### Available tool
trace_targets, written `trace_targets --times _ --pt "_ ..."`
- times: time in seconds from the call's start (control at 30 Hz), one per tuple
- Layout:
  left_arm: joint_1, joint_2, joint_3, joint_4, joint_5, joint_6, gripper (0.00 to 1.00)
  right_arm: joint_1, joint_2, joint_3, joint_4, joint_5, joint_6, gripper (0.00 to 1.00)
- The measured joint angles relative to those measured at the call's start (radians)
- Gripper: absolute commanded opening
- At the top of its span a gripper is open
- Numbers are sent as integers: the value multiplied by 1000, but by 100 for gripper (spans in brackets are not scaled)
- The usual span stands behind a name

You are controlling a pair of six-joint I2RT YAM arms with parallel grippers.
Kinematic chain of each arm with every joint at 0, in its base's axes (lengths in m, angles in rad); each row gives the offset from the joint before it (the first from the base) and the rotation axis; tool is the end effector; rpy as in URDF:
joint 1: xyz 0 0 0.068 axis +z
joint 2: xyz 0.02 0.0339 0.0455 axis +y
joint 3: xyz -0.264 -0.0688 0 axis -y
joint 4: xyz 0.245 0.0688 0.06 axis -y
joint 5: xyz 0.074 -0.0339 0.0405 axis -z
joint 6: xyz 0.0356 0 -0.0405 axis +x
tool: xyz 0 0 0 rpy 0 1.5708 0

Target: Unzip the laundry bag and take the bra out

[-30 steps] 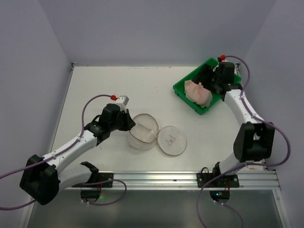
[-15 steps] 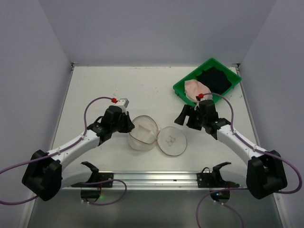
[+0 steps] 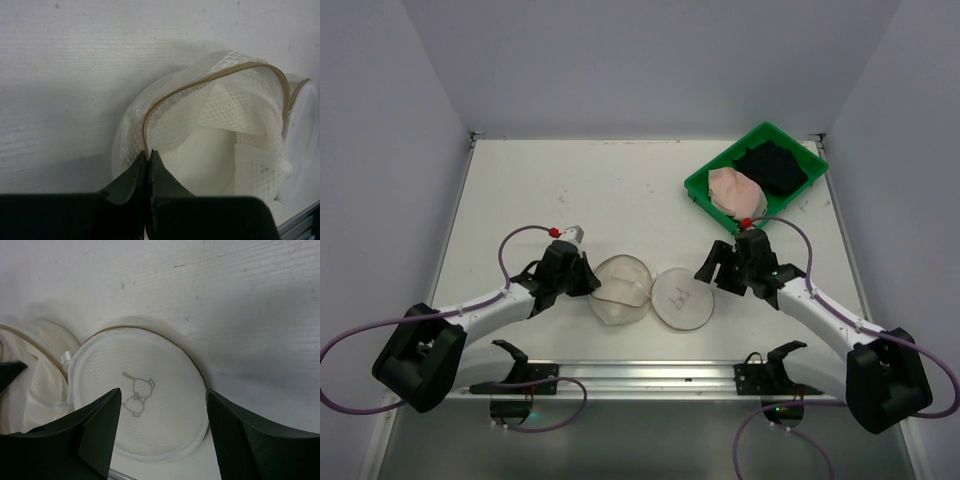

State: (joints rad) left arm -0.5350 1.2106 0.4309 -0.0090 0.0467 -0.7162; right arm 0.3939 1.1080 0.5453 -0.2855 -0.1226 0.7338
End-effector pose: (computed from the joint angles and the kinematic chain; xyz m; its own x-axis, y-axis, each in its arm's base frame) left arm 0.1889 -0.1139 0.1532 -0.8133 -0.2803 -0.5099 0.0048 0.8730 -0.4877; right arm 0.1956 0.0860 0.1878 -0.8195 0.3792 -0.4297 0.1255 0.8504 0.5110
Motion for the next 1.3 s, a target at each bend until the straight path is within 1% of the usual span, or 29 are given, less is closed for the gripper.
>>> trace_targets --times 0.17,0.43,0.6,0.63,0.67,0.73,0.77,0.83,0.87,0.9,0.97,1.1,1.3 --pt "1 3 -4 21 -10 -41 0 14 20 -21 -14 0 6 68" --pt "3 -21 -20 41 -18 -112 0 21 90 -20 -50 -1 5 70" --pt "3 -40 -31 51 -18 -135 0 39 172 14 -23 -39 -3 64" --pt "3 -40 -31 52 -18 -137 0 43 186 24 -21 -48 -5 61" --pt "3 -40 -31 52 -18 -137 0 50 207 36 -21 -54 -10 54" --pt "3 -39 -31 53 -18 -137 0 60 241 55 -18 -60 -19 43" --pt "3 -39 -31 53 -18 -137 0 63 249 58 -18 -64 -23 32" --pt "4 -35 -31 53 -18 -137 0 65 254 59 -28 -59 -33 18" --pt "4 -33 -31 53 -18 -136 0 66 253 59 -37 -51 -36 5" --pt "4 -32 -31 53 -18 -135 0 66 250 59 -44 -44 -40 0" --pt "4 -31 -32 54 -18 -133 0 66 235 59 -63 -17 -39 0" --pt "5 -31 -45 66 -18 -129 0 69 146 79 -142 57 -49 0" --pt "5 -8 -50 83 -14 -129 0 71 -18 230 -269 160 -83 0"
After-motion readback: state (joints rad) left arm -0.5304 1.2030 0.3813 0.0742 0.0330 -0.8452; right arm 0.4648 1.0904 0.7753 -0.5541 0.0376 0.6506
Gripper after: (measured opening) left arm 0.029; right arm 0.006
